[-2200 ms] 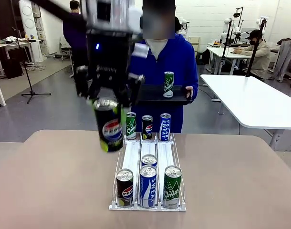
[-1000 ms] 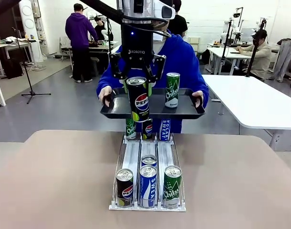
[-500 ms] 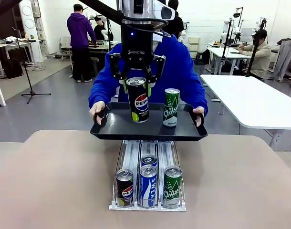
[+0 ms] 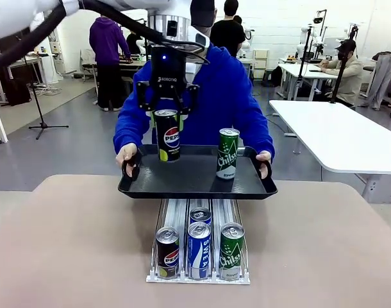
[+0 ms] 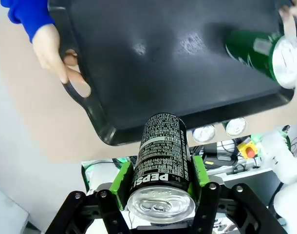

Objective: Retrieve and hand over the desired beverage to the person.
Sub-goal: Place the picked can on the Handle tray extended by the person.

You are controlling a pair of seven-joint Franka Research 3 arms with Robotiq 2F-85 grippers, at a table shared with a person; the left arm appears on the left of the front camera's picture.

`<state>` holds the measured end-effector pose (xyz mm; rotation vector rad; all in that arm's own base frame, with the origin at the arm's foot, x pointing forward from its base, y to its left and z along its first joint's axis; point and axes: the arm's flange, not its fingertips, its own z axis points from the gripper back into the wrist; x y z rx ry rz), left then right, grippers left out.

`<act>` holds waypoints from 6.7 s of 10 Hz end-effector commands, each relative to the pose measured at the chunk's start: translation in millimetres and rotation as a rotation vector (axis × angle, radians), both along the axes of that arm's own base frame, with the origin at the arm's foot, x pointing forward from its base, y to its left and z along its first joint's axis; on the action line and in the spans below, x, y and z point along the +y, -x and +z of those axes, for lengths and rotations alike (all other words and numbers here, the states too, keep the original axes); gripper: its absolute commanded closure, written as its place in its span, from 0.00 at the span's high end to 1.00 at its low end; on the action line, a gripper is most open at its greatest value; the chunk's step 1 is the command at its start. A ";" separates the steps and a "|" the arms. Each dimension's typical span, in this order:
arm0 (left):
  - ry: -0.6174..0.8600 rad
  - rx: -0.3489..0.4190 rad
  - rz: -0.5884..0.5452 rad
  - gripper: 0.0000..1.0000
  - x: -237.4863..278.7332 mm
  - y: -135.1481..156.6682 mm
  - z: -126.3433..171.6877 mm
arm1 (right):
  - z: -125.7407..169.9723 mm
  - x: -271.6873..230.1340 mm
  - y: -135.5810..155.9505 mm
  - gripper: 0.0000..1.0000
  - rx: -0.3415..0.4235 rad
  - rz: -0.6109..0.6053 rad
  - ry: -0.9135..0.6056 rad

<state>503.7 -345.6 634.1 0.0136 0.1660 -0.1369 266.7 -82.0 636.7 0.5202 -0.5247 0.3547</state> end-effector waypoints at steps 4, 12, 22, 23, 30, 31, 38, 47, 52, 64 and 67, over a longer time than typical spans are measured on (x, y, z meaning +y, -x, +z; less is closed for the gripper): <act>0.029 0.098 0.014 0.60 9.0 -38.7 -48.3 | -1.4 0.7 -1.8 1.00 -0.009 0.018 -0.021; 0.007 0.003 -0.029 1.00 7.0 -32.7 -87.0 | -1.4 0.7 -1.8 1.00 -0.009 0.018 -0.021; 0.128 -0.161 -0.683 1.00 177.2 113.7 -6.3 | -1.4 0.7 -1.8 1.00 -0.009 0.018 -0.021; 0.168 -0.183 -0.672 1.00 182.5 117.4 -5.0 | -1.4 0.7 -1.8 1.00 -0.009 0.018 -0.021; 0.145 -0.164 -0.656 1.00 187.7 111.3 2.8 | -1.4 0.7 -1.8 1.00 -0.009 0.018 -0.021; 0.145 -0.164 -0.656 1.00 187.7 111.3 2.8 | -1.4 0.7 -1.8 1.00 -0.009 0.018 -0.021; 0.563 -0.550 -0.668 1.00 364.0 186.6 31.4 | -1.4 0.7 -1.8 1.00 -0.009 0.018 -0.021; 0.596 -0.601 -0.639 1.00 408.9 196.9 40.8 | -1.4 0.7 -1.8 1.00 -0.009 0.018 -0.021; 0.596 -0.601 -0.639 1.00 408.9 196.9 40.8 | -1.4 0.7 -1.8 1.00 -0.009 0.018 -0.021; 0.596 -0.601 -0.639 1.00 408.9 196.9 40.8 | -1.4 0.7 -1.8 1.00 -0.009 0.018 -0.021; 0.596 -0.601 -0.639 1.00 408.9 196.9 40.8 | -1.4 0.7 -1.8 1.00 -0.009 0.018 -0.021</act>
